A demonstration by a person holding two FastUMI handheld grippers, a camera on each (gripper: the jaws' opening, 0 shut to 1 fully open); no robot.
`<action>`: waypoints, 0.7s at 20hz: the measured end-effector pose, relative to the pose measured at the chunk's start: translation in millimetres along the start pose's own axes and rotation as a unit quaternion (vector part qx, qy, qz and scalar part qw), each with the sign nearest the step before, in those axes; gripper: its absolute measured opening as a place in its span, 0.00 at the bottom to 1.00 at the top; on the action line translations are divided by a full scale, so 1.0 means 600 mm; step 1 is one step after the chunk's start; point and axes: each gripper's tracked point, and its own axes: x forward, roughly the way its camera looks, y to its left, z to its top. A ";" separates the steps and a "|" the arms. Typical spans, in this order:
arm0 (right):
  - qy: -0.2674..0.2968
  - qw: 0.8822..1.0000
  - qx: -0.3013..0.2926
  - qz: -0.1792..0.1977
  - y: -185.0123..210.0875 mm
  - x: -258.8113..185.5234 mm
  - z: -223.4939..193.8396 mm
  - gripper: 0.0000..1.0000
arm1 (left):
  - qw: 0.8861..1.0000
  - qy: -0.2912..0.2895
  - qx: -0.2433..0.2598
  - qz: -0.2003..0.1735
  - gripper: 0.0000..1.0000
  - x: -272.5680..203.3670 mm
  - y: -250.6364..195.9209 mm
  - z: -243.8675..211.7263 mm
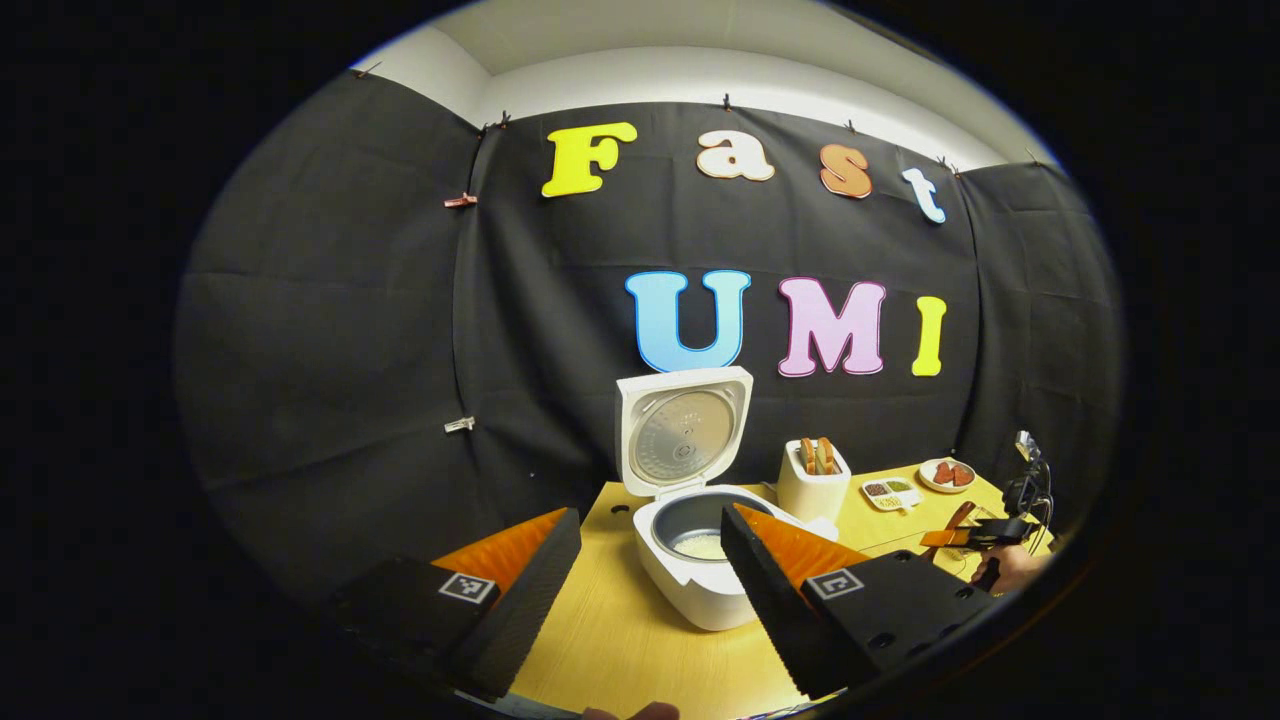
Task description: Close the left gripper, press the button to open the rice cooker; take a wooden spoon from the chopstick holder with the right hand, scoop a spoonful of rice and pour it into the rice cooker, then put the wooden spoon back into the chopstick holder.
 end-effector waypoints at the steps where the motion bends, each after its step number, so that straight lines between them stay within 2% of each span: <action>1: -0.004 1.000 0.010 0.005 -0.001 -0.006 0.008 0.13 | 1.000 -0.002 0.001 0.000 0.97 -0.003 -0.002 0.003; 8: -0.022 0.996 0.085 0.035 -0.002 -0.041 0.058 0.13 | 1.000 -0.007 0.003 0.001 0.97 -0.036 -0.008 0.005; 11: -0.025 0.994 0.099 0.042 -0.001 -0.059 0.069 0.13 | 1.000 -0.007 -0.001 0.002 0.97 -0.048 -0.008 0.004; 14: -0.030 0.990 0.125 0.066 0.017 -0.076 0.088 0.13 | 1.000 -0.011 0.002 0.002 0.97 -0.061 -0.006 0.005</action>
